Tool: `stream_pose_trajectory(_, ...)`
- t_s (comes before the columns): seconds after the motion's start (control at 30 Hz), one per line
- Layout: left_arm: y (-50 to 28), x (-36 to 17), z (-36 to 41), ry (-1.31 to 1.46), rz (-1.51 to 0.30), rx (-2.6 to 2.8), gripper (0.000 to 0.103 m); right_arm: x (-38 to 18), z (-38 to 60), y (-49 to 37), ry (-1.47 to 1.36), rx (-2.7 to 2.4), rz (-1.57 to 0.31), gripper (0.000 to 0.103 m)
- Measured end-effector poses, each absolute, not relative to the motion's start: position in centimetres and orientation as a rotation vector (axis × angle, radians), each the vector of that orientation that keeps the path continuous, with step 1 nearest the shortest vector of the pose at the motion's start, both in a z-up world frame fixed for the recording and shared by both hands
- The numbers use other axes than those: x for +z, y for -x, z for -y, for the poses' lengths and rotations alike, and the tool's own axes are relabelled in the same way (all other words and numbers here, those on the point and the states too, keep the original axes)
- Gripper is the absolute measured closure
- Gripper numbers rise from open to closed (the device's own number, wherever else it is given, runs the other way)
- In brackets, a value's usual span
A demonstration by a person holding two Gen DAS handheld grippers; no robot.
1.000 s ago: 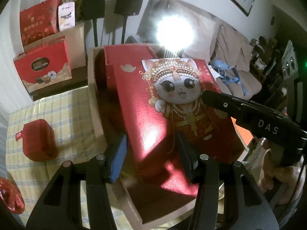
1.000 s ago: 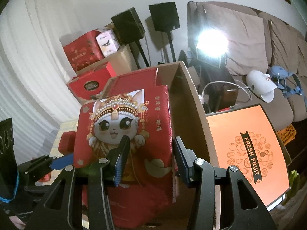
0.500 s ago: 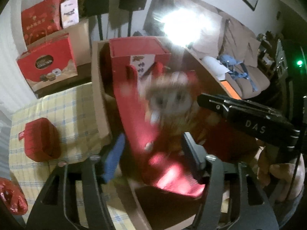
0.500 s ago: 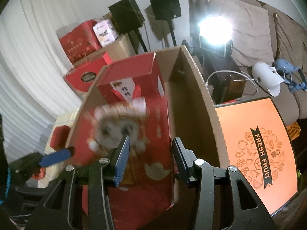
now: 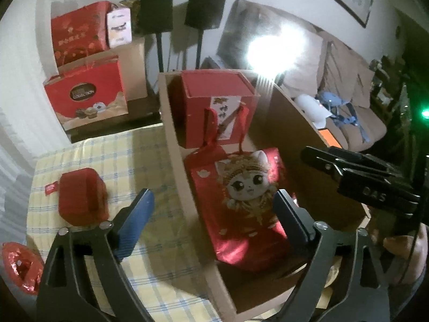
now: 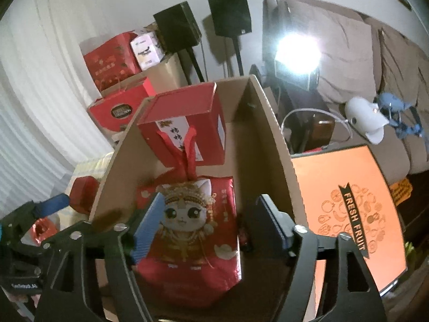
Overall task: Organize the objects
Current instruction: 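Withdraw both grippers from the tray back over the table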
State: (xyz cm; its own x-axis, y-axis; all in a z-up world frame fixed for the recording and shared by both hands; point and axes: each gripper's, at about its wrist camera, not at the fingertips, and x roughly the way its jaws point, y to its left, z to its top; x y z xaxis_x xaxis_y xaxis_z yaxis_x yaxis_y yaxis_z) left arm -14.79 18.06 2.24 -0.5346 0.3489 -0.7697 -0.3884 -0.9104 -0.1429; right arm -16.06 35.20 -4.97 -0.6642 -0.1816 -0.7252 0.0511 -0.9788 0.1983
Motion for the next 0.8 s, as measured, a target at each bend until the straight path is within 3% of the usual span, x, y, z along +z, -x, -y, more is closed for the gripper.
stream_pose_trajectory(0.13, 14.8, 2.0, -17.1, 1.227, -0.058, 2.455, 0.012, -4.5, -34.0, 15.7, -1.222, -2.757, 0.173, 0.017)
stream_pose_trajectory(0.23, 14.8, 1.9, -16.1, 1.238, -0.05, 2.469, 0.001, -4.4, -33.2, 15.6, -1.229, -2.743, 0.155, 0.015)
stream_pose_trajectory(0.4, 14.8, 2.2, -14.1, 1.233, -0.027, 2.51, 0.001, -4.1, -31.9, 15.2, -1.212, -2.734, 0.136, 0.002)
stream_pose_trajectory(0.8, 14.6, 2.4, -7.2, 1.24, 0.04, 2.61, 0.0, -3.5, -27.2, 14.9, -1.188, -2.669, 0.088, 0.001)
